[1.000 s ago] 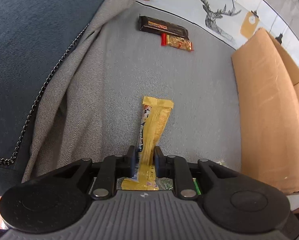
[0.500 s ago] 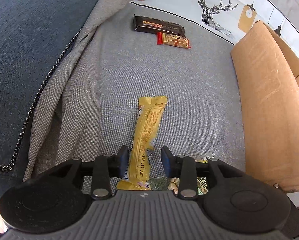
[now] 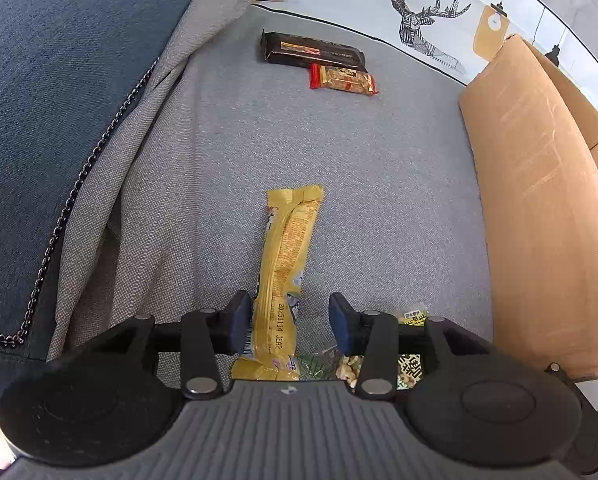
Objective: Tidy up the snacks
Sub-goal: 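Lift the yellow bar with the left tool while the right grasps the peanut cake bag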
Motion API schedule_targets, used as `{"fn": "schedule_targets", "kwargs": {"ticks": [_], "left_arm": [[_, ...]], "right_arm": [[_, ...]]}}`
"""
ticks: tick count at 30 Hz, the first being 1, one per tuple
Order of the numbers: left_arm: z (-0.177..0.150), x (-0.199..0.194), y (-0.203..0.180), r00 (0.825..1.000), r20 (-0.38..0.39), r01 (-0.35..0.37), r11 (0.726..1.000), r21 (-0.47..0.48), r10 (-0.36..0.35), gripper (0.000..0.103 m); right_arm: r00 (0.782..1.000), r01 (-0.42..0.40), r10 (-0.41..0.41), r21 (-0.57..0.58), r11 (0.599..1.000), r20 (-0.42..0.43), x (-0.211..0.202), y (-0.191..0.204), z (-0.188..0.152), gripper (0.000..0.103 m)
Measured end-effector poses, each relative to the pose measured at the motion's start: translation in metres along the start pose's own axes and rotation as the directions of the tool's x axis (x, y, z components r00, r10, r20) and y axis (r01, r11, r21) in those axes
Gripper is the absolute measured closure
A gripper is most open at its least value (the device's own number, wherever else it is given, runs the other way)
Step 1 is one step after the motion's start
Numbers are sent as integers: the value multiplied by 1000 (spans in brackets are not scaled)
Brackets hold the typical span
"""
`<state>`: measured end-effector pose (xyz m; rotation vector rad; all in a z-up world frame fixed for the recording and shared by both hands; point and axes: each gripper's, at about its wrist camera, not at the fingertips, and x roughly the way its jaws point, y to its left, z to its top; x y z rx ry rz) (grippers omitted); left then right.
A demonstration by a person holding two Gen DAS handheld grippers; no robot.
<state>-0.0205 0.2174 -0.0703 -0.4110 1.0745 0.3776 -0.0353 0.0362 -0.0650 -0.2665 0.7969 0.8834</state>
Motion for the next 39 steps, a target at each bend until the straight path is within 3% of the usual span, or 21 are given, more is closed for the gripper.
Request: {"fn": "schedule_targets", "kwargs": {"ticks": [18, 23, 27, 29, 32, 34, 39], "left_arm": [[0, 4, -3, 1000, 5, -22, 999, 39, 21, 54], [-1, 4, -5, 1000, 7, -27, 999, 44, 26, 54], [-1, 4, -5, 1000, 7, -29, 998, 49, 29, 54], [-1, 5, -5, 1000, 8, -30, 998, 52, 30, 54], [-1, 5, -4, 1000, 8, -30, 998, 51, 30, 54], [-1, 5, -4, 1000, 8, -30, 998, 53, 30, 54], [-1, 5, -4, 1000, 8, -30, 998, 53, 30, 54]], "right_arm": [[1000, -3, 3, 5, 1000, 3, 4, -1, 1, 13], [1000, -4, 4, -6, 1000, 23, 1, 1, 1, 24], [998, 3, -3, 0, 1000, 61, -5, -2, 3, 56], [998, -2, 1, 22, 1000, 57, -6, -6, 4, 58], [999, -4, 2, 38, 999, 53, -6, -9, 4, 50], [999, 6, -8, 35, 999, 54, -5, -9, 5, 29], [998, -13, 10, 45, 999, 56, -4, -11, 6, 10]]}}
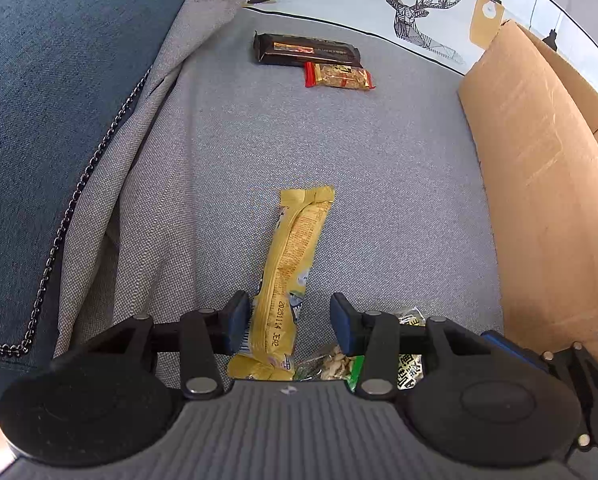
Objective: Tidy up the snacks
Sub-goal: 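Lift the yellow bar with the left tool while the right grasps the peanut cake bag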
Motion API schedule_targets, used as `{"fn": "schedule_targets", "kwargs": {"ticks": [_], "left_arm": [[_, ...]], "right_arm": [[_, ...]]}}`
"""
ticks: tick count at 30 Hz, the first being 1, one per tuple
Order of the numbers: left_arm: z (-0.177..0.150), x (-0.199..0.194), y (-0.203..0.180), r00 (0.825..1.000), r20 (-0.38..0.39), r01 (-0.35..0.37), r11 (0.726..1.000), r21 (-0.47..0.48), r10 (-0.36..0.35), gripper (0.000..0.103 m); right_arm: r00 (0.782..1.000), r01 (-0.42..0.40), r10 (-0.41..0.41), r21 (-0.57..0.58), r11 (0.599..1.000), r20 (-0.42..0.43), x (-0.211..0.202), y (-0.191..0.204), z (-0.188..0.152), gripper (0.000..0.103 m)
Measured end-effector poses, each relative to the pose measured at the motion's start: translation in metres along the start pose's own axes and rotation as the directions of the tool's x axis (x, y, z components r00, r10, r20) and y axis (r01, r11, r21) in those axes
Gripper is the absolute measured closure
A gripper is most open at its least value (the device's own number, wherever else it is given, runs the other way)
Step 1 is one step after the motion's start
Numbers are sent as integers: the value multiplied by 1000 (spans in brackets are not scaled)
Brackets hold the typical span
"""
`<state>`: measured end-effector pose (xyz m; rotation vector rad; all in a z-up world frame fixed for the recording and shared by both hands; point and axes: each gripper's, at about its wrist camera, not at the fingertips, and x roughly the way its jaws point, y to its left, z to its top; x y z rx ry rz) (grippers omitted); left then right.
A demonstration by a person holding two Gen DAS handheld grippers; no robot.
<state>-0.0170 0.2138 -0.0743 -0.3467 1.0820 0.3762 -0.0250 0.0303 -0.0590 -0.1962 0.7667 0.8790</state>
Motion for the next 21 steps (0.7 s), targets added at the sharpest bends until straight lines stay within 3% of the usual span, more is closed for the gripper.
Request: {"fn": "schedule_targets", "kwargs": {"ticks": [8, 13, 21], "left_arm": [[0, 0, 2, 1000, 0, -1, 1000, 3, 1, 54], [0, -1, 2, 1000, 2, -2, 1000, -7, 2, 54], [0, -1, 1, 1000, 6, -10, 1000, -2, 10, 54]], "right_arm": [[999, -8, 7, -22, 1000, -47, 15, 4, -5, 4], [999, -33, 32, -31, 999, -33, 13, 5, -5, 19], [999, -33, 32, -37, 999, -13, 4, 8, -6, 20]]}}
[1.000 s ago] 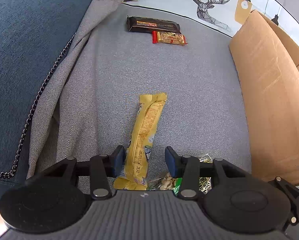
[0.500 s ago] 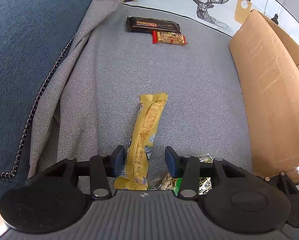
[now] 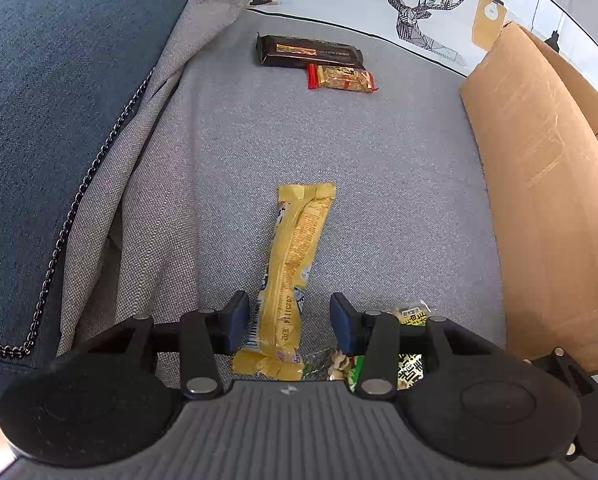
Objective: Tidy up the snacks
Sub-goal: 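Lift the yellow bar with the left tool while the right grasps the peanut cake bag, then carry the yellow bar and peanut cake bag with both tools over the box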
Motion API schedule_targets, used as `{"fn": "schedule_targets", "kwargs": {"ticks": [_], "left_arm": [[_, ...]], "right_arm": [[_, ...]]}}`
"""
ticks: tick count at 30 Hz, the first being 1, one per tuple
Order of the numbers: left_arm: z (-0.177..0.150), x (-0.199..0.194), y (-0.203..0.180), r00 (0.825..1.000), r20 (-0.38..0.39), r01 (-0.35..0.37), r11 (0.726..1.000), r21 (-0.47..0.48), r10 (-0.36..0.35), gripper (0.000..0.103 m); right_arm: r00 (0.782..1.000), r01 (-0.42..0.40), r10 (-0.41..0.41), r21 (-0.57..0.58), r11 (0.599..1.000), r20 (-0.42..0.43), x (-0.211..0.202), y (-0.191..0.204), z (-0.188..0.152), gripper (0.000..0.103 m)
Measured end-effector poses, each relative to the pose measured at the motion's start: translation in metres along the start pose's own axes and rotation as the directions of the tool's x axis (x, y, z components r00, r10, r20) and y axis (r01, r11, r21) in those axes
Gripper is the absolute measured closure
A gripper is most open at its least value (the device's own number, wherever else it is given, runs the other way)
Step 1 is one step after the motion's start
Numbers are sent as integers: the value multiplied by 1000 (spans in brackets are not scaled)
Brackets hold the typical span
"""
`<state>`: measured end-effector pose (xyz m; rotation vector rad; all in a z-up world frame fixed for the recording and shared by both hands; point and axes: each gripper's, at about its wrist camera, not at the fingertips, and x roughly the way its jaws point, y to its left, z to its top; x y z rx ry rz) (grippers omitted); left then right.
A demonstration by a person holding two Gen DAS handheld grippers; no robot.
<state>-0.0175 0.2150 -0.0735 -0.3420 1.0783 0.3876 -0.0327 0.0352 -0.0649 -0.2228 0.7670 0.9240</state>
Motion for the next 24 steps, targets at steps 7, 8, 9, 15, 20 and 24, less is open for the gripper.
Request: {"fn": "schedule_targets", "kwargs": {"ticks": [7, 8, 9, 15, 20, 24], "left_arm": [[-2, -2, 1, 1000, 0, -9, 1000, 8, 9, 54], [-2, -1, 1, 1000, -1, -11, 1000, 16, 11, 54], [-3, -1, 0, 1000, 0, -13, 1000, 24, 13, 54], [-4, 0, -6, 999, 9, -38, 997, 65, 37, 54], [-3, 2, -11, 997, 27, -78, 991, 107, 75, 71], [-3, -2, -12, 995, 55, -84, 990, 110, 78, 77]], "right_arm": [[1000, -7, 7, 3, 1000, -29, 7, -1, 2, 4], [999, -6, 6, -1, 1000, -37, 10, 0, 2, 4], [999, -5, 5, -5, 1000, -47, 13, 0, 1, 4], [998, 13, -15, -23, 1000, -53, 25, 1, -1, 8], [999, 20, -22, -43, 999, -39, 22, 2, 0, 18], [999, 38, -39, -41, 998, -20, 12, 3, -1, 19]]}}
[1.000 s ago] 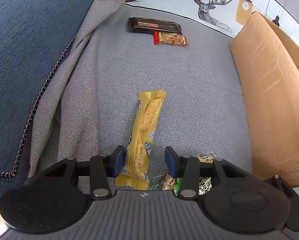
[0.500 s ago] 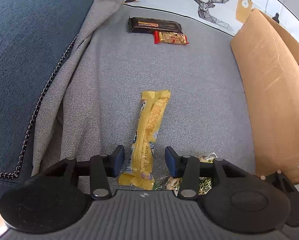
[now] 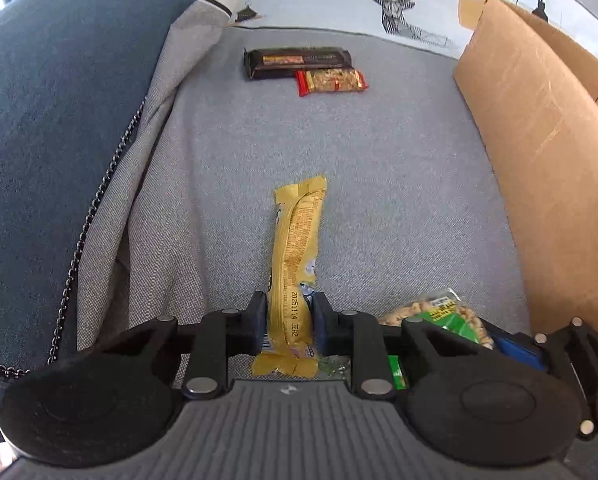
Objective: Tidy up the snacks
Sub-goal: 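Carry the yellow bar and peanut cake bag with both tools over the box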
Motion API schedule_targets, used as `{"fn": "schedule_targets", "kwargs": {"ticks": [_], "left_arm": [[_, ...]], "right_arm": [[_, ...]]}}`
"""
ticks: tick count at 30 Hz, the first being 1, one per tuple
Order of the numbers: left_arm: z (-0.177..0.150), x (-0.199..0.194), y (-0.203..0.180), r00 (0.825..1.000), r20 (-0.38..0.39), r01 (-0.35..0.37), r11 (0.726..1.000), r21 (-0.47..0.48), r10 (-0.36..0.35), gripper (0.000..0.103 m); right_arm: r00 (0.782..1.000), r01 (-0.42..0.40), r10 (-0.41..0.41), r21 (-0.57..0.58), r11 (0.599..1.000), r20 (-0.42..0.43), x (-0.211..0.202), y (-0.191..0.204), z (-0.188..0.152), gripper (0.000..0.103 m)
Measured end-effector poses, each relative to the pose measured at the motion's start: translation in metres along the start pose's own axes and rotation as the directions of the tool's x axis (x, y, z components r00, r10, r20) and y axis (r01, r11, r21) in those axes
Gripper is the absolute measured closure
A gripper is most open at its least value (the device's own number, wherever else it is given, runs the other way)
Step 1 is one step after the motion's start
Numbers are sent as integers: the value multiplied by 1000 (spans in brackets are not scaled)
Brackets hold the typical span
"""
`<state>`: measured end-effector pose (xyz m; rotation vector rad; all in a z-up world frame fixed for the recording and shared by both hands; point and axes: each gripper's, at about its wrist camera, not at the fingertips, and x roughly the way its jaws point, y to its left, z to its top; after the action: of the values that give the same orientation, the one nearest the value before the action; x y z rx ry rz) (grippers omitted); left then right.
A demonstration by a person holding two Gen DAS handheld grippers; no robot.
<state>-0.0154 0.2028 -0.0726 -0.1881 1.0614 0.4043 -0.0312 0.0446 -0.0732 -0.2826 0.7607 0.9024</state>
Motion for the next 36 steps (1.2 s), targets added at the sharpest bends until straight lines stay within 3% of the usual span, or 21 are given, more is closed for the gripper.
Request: {"fn": "schedule_targets", "kwargs": {"ticks": [5, 8, 12, 16, 20, 26, 31, 34, 36], "left_arm": [[1, -19, 5, 996, 86, 28, 999, -41, -24, 77], [2, -36, 13, 985, 170, 55, 994, -95, -38, 77], [6, -65, 23, 952, 306, 76, 985, -154, -26, 77], [10, -83, 29, 920, 393, 102, 977, -189, -20, 77], [15, -92, 28, 906, 421, 139, 968, -210, -39, 77], [22, -97, 19, 893, 442, 185, 963, -197, -81, 77], [27, -95, 4, 888, 446, 202, 966, -164, -110, 77], [30, -93, -8, 885, 448, 210, 968, -141, -126, 77], [30, -92, -17, 883, 449, 212, 969, -127, -134, 77]], "right_arm": [[999, 9, -9, -8, 1000, 53, -21, 2, 0, 19], [997, 20, -19, -12, 1000, 81, -33, 5, 2, 19], [991, 27, -24, -19, 999, 129, -51, 9, 5, 19], [980, 17, -5, -58, 998, 201, -77, 12, 12, 19], [963, 25, -4, -74, 997, 270, -105, 1, 23, 19], [934, 98, -76, -44, 994, 349, -144, -36, 50, 19], [887, 215, -179, -36, 976, 426, -177, -92, 72, 19], [855, 268, -252, 30, 963, 454, -181, -135, 71, 19], [845, 281, -303, 115, 953, 441, -174, -163, 62, 20]]}}
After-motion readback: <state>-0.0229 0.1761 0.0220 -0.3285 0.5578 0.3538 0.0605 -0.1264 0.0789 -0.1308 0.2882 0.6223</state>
